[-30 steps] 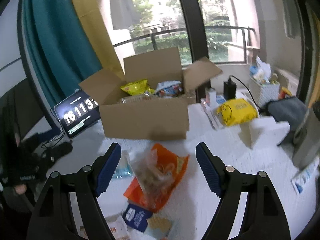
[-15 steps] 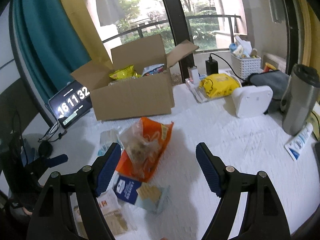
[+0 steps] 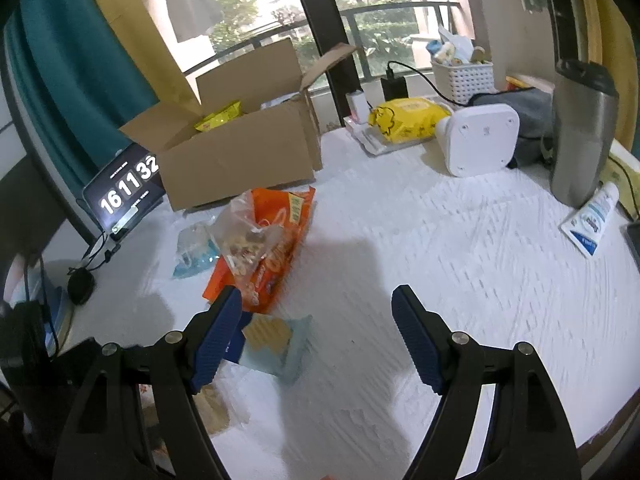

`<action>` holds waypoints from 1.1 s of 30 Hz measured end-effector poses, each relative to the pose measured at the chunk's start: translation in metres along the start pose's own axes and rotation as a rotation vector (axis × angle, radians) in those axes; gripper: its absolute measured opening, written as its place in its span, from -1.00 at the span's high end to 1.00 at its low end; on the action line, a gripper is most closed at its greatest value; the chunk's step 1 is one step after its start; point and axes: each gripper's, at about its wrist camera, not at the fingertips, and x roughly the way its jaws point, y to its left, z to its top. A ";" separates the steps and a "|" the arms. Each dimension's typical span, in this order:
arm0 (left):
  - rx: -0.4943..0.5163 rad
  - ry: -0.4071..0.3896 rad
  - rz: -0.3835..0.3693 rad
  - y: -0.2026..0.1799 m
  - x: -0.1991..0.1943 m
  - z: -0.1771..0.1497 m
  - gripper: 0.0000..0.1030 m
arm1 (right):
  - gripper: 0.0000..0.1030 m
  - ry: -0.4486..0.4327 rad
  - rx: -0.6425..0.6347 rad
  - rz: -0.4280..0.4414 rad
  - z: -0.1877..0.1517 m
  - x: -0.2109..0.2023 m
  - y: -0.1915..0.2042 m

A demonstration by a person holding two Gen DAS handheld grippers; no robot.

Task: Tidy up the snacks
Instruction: 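Grasp the bread loaf bag with the left gripper while the right grasps the clear nut bag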

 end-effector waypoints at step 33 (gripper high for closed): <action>-0.294 -0.073 0.043 0.115 -0.013 -0.010 -0.49 | -0.56 0.078 -0.189 0.064 0.039 0.082 0.068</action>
